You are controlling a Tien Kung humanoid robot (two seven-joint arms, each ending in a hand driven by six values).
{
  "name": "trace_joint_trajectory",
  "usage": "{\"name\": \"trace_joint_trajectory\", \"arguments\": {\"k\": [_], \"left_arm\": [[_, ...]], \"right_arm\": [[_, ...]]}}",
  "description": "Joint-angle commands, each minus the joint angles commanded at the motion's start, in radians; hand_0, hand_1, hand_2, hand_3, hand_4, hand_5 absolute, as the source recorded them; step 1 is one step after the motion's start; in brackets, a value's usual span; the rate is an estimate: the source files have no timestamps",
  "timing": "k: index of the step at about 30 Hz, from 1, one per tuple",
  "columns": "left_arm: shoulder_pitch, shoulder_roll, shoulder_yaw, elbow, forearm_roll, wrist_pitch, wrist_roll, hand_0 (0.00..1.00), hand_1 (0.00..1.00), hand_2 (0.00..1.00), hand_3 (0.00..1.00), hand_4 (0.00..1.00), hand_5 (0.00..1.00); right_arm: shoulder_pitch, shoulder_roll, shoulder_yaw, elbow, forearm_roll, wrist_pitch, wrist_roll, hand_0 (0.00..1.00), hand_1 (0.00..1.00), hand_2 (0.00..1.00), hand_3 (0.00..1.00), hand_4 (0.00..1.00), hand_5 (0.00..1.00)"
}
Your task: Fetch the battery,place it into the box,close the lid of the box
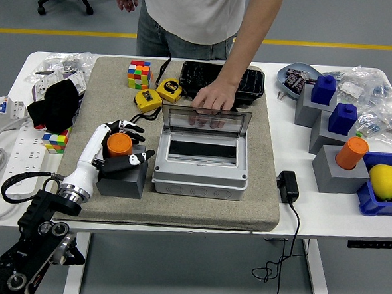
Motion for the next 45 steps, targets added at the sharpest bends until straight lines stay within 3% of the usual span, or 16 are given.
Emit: {"name": "trace_joint_trajectory", "arguments": {"k": [1,2,19,24,25,37,38,43,45], "left_arm": [[0.000,0.000,0.000,0.000,-0.001,0.001,-0.001,0.353,0.473,0.392,0.415,0.921,0.002],[0.000,0.000,0.001,0.000,-0.002,0.002,-0.002,0.195,0.332,0.280,0.293,0.925,0.002],[-0.001,0.000,0.007,0.000,-0.010,0.020,-0.011,0.171,0.278,0.244,0.245,0.922,0.002],[-0.003,0.000,0.006,-0.003,-0.021,0.034,-0.017,0.158,0.243,0.220,0.211,0.926,0.002],[-0.005,0.001,0.006,-0.004,-0.024,0.037,-0.018,0.163,0.194,0.186,0.176,0.934,0.002],[-0.025,0.009,0.009,-0.014,-0.047,0.063,-0.028,0.156,0.139,0.153,0.166,0.949,0.002],[-0.026,0.008,0.010,-0.016,-0.050,0.066,-0.030,0.123,0.102,0.134,0.153,0.974,0.002],[-0.032,0.009,0.014,-0.030,-0.073,0.081,-0.039,0.123,0.102,0.134,0.153,0.974,0.002],[-0.034,0.010,0.017,-0.042,-0.089,0.082,-0.043,0.064,0.056,0.092,0.140,0.996,0.002]], "right_arm": [[0.000,0.000,0.000,0.000,0.000,0.000,0.000,0.973,0.782,0.746,0.793,0.998,0.998],[0.000,0.000,0.001,0.000,0.000,0.000,0.000,0.972,0.782,0.746,0.792,0.998,0.998],[-0.001,-0.003,-0.002,0.000,0.001,0.000,0.000,0.973,0.782,0.745,0.793,0.998,0.998],[0.000,-0.004,-0.002,0.000,0.001,0.000,0.000,0.972,0.782,0.746,0.793,0.998,0.998],[0.000,-0.004,-0.003,0.000,0.001,0.000,0.000,0.973,0.782,0.746,0.793,0.998,0.998],[-0.001,-0.003,0.001,0.000,-0.003,-0.001,-0.001,0.973,0.782,0.746,0.793,0.998,0.998],[-0.002,-0.003,0.002,0.000,-0.003,-0.001,-0.002,0.973,0.783,0.746,0.794,0.998,0.998],[-0.001,-0.003,0.004,0.000,-0.002,-0.002,-0.002,0.973,0.783,0.746,0.794,0.998,0.998],[-0.001,-0.003,0.003,0.000,-0.001,-0.001,-0.001,0.974,0.783,0.746,0.794,0.998,0.998]]}}
